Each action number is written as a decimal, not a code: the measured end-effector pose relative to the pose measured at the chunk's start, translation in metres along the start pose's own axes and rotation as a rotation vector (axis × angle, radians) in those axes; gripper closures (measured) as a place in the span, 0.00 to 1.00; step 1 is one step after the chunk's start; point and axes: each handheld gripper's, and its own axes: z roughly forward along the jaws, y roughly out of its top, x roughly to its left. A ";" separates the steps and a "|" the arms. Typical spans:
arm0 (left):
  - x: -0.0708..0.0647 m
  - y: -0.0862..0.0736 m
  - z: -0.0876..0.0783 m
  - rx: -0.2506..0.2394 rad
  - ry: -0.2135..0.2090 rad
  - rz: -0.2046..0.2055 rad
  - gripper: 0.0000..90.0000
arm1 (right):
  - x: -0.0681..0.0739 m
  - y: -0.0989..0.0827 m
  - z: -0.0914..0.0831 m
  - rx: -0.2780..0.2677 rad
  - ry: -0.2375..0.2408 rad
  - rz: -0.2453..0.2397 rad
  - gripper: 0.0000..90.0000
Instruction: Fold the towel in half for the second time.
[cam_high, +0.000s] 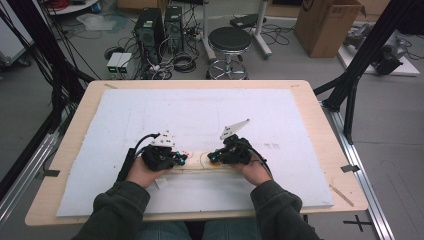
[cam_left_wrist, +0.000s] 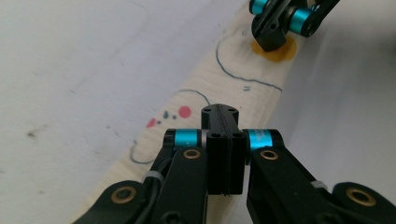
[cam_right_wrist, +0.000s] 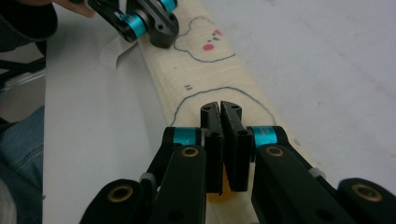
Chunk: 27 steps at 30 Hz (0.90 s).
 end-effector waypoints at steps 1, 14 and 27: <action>0.000 -0.001 0.002 0.018 -0.003 0.000 0.99 | 0.001 0.000 0.002 0.016 0.001 0.003 0.98; 0.008 -0.025 -0.004 0.022 0.017 -0.054 0.95 | -0.001 -0.020 0.005 0.080 0.003 0.033 0.98; 0.010 -0.039 -0.022 0.009 0.041 -0.065 0.93 | -0.009 -0.043 -0.017 0.047 -0.011 0.081 0.96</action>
